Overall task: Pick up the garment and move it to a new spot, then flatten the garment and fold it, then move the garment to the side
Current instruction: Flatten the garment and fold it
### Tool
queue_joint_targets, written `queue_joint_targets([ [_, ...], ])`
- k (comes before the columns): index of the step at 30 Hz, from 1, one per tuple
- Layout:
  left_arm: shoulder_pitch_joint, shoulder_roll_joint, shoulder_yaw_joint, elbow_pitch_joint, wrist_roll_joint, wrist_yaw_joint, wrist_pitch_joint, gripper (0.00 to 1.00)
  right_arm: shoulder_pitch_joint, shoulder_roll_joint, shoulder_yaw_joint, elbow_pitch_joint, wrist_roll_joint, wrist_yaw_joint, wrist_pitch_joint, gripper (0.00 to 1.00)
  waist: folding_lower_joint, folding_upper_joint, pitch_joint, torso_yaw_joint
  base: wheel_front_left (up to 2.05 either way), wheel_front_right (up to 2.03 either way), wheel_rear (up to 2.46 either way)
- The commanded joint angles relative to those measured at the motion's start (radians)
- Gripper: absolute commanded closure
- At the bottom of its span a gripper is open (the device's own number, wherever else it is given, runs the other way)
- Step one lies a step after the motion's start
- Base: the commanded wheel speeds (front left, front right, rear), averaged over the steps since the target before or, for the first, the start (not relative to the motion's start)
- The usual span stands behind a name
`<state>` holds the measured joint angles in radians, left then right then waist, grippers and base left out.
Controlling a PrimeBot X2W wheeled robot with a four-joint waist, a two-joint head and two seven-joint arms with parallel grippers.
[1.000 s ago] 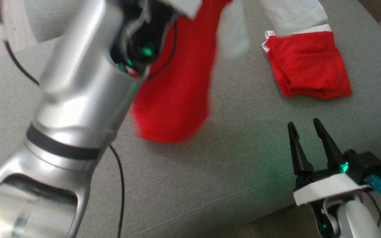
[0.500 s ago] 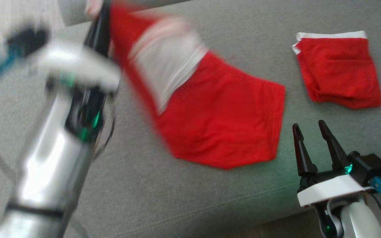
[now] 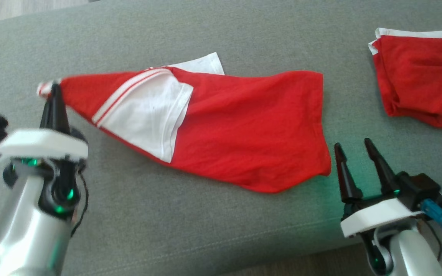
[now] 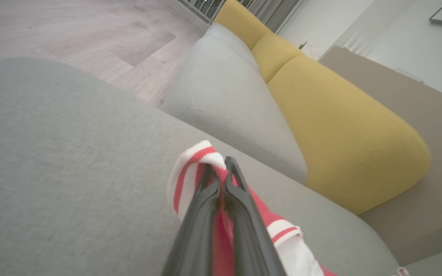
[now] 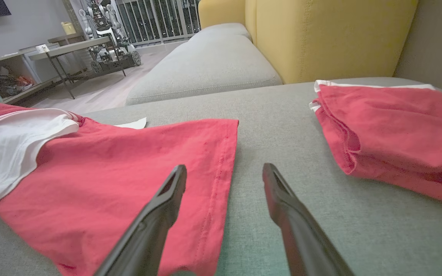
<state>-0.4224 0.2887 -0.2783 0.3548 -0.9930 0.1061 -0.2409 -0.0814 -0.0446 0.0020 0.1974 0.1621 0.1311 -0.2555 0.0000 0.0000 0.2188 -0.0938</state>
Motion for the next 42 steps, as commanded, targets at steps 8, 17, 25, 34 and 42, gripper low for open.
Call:
queue_joint_targets([
  [8,0.046,0.019,0.087,-0.082,0.144,-0.001,-0.020,0.00,-0.055,-0.006,0.047,0.040,0.003,0.000,-0.006,0.00,0.0000,0.0000,-0.011,0.032,0.00,0.00,0.00],
  [17,0.237,-0.153,0.031,-0.193,0.328,-0.035,-0.021,0.00,-0.107,-0.006,0.027,0.112,0.056,0.000,-0.006,0.00,0.0000,0.0000,-0.010,0.049,0.00,0.00,0.00],
  [25,0.258,-0.217,-0.044,-0.183,0.414,-0.072,-0.021,0.00,-0.350,-0.006,0.020,0.411,0.107,0.000,0.012,0.00,0.0000,0.0000,-0.010,0.090,0.00,0.00,0.00],
  [34,0.268,-0.236,-0.084,-0.171,0.460,-0.077,-0.021,0.00,-0.610,-0.043,-0.057,0.759,0.059,0.000,0.132,0.00,0.0000,0.0000,-0.013,0.175,0.00,0.00,0.00],
  [42,0.282,-0.238,-0.079,-0.179,0.474,-0.073,-0.021,0.00,-0.684,-0.044,-0.187,0.919,-0.013,0.000,0.097,0.00,0.0000,0.0000,-0.016,0.196,0.00,0.00,0.00],
])
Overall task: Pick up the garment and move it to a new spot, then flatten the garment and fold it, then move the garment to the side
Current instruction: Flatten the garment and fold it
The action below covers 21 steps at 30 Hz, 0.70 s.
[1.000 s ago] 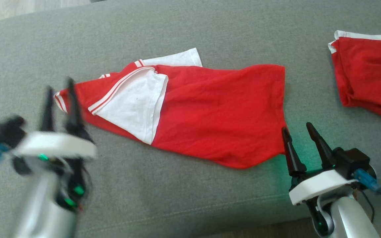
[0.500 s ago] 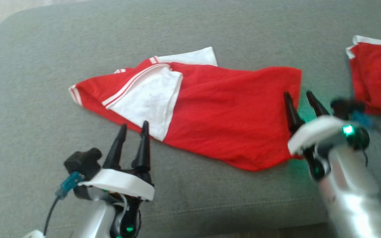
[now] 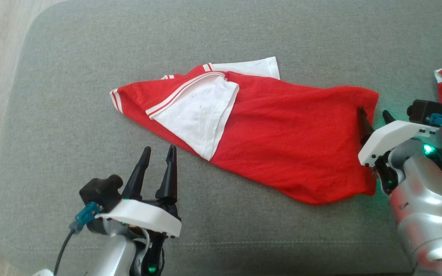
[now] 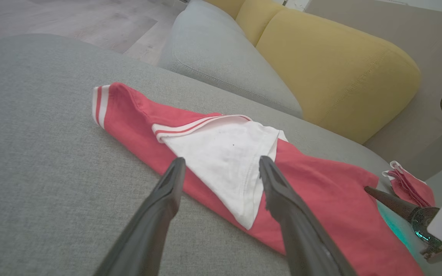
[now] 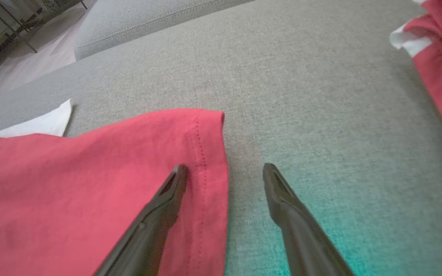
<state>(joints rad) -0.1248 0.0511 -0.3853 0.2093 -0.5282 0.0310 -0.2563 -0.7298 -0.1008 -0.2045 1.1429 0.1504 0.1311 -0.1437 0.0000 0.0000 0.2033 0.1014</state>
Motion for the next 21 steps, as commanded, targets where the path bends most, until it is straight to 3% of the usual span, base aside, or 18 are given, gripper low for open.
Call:
queue_joint_targets([
  [1,-0.017,-0.001,0.025,-0.035,0.015,0.002,-0.005,0.00,-0.043,0.016,0.014,-0.013,0.001,0.000,-0.019,0.00,0.0000,0.0000,-0.001,0.002,0.00,0.00,0.00],
  [5,-0.018,-0.001,0.017,-0.039,0.027,0.005,-0.005,0.00,-0.072,0.033,0.022,0.024,0.045,0.000,-0.025,0.00,0.0000,0.0000,-0.004,0.004,0.00,0.00,0.00],
  [8,-0.019,-0.001,0.017,-0.040,0.031,0.005,-0.005,0.00,-0.087,0.043,0.080,0.017,0.103,0.000,-0.027,1.00,0.0000,0.0000,-0.004,-0.001,0.00,0.00,0.00],
  [17,-0.012,-0.001,0.024,-0.039,0.032,0.004,-0.005,0.00,0.025,0.028,0.365,-0.169,0.275,0.000,-0.078,1.00,0.0000,0.0000,-0.021,-0.018,0.00,0.00,0.00],
  [21,0.010,-0.001,0.044,-0.049,0.033,0.008,-0.005,0.00,0.179,-0.048,0.545,-0.337,0.339,0.000,-0.054,1.00,0.0000,0.0000,-0.033,-0.026,0.00,0.00,0.00],
])
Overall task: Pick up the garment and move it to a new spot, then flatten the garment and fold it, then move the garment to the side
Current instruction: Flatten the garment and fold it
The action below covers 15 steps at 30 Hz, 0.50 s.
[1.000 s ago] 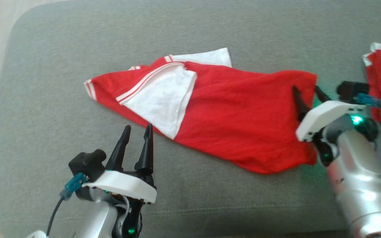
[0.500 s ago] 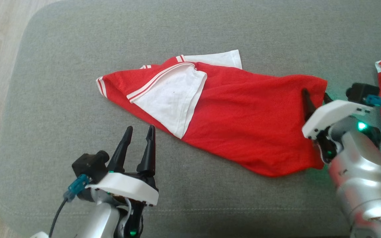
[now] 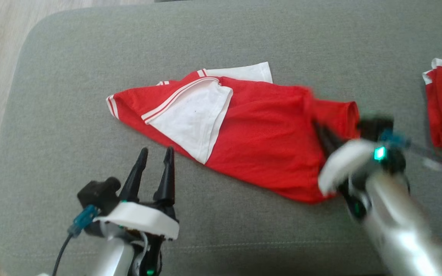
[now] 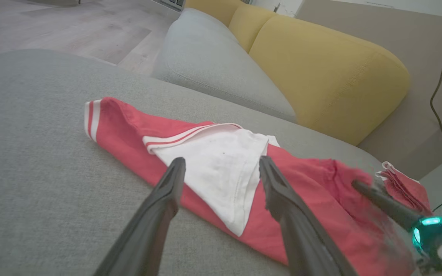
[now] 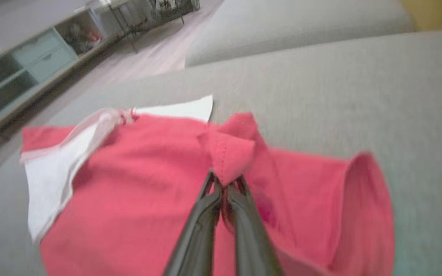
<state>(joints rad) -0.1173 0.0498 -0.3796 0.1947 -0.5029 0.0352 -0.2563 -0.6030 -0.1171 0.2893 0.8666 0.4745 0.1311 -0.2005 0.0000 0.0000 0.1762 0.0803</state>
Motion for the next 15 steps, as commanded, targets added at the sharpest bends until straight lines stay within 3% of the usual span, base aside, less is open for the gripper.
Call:
queue_joint_targets([
  [1,0.009,0.001,0.043,-0.035,0.009,0.004,-0.005,0.00,0.096,-0.055,0.082,-0.103,0.028,0.000,0.012,1.00,0.0000,0.0000,-0.011,-0.008,0.00,0.00,0.00],
  [6,0.030,0.001,0.057,-0.035,0.013,0.004,-0.005,0.00,0.269,-0.128,0.142,-0.265,0.080,0.000,0.059,1.00,0.0000,0.0000,-0.026,-0.016,0.00,0.00,0.00],
  [11,0.038,0.001,0.073,-0.044,0.025,0.005,-0.005,0.00,0.426,-0.137,0.142,-0.429,0.145,0.000,0.120,1.00,0.0000,0.0000,-0.029,-0.036,0.00,0.00,0.00],
  [12,0.037,0.001,0.073,-0.045,0.029,0.003,-0.005,0.00,0.444,-0.140,0.131,-0.444,0.141,0.000,0.124,0.70,0.0000,0.0000,-0.028,-0.040,0.00,0.00,0.00],
  [13,0.035,0.001,0.073,-0.044,0.032,0.002,-0.005,0.00,0.458,-0.139,0.117,-0.455,0.134,0.000,0.126,0.17,0.0000,0.0000,-0.027,-0.042,0.00,0.00,0.00],
  [14,0.034,0.001,0.072,-0.044,0.036,0.000,-0.005,0.00,0.471,-0.132,0.099,-0.465,0.129,0.000,0.126,0.00,0.0000,0.0000,-0.027,-0.044,0.00,0.00,0.00],
  [15,0.033,0.001,0.071,-0.044,0.038,-0.001,-0.005,0.00,0.484,-0.121,0.079,-0.478,0.128,0.000,0.125,0.00,0.0000,0.0000,-0.027,-0.045,0.00,0.00,0.00],
])
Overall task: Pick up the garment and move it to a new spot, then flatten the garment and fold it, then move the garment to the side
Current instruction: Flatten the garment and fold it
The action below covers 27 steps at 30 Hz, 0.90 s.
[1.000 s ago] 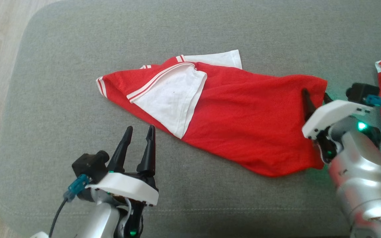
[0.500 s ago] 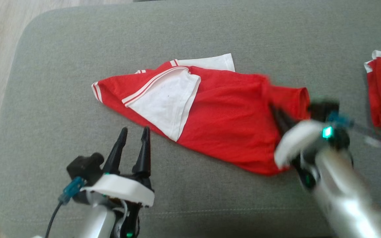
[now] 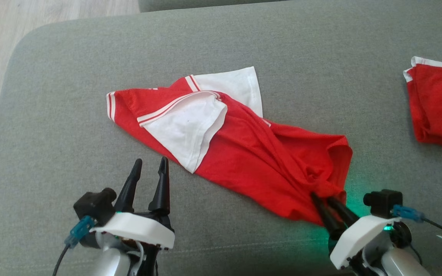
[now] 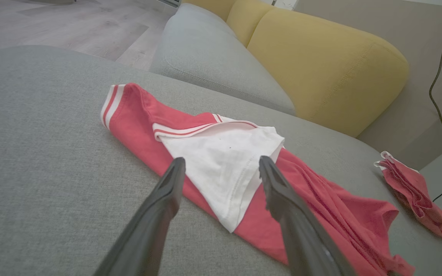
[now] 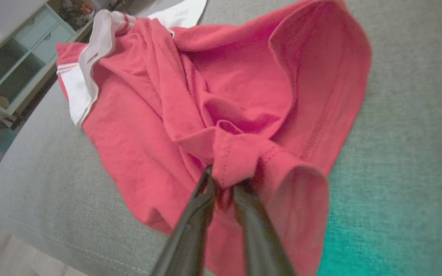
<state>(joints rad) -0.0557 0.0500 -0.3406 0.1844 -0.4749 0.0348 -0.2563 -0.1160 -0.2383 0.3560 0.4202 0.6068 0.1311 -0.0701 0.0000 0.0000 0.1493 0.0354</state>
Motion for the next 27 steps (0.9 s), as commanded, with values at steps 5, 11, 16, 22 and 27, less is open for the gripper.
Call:
queue_joint_targets([
  [5,-0.028,0.000,0.033,-0.034,0.013,-0.002,-0.005,0.00,0.078,0.027,-0.066,-0.123,0.001,0.000,0.050,0.00,0.0000,0.0000,0.001,-0.004,0.00,0.00,0.00],
  [11,-0.026,0.000,0.024,-0.041,0.010,0.002,-0.005,0.00,0.132,0.043,-0.181,-0.281,0.066,0.000,0.134,0.00,0.0000,0.0000,0.013,-0.007,0.00,0.00,0.00],
  [16,-0.038,0.000,0.005,-0.042,0.005,0.004,-0.005,0.00,0.122,0.054,-0.279,-0.359,0.116,0.000,0.181,0.00,0.0000,0.0000,0.025,0.007,0.00,0.00,0.00],
  [22,-0.049,0.000,-0.004,-0.044,0.001,0.007,-0.005,0.00,0.072,0.057,-0.336,-0.353,0.054,0.000,0.222,0.00,0.0000,0.0000,0.043,0.023,0.00,0.00,0.00],
  [27,-0.065,0.000,-0.022,-0.042,-0.005,0.010,-0.005,0.00,-0.017,0.084,-0.311,-0.241,0.021,0.000,0.231,0.00,0.0000,0.0000,0.058,0.038,0.00,0.00,0.00],
])
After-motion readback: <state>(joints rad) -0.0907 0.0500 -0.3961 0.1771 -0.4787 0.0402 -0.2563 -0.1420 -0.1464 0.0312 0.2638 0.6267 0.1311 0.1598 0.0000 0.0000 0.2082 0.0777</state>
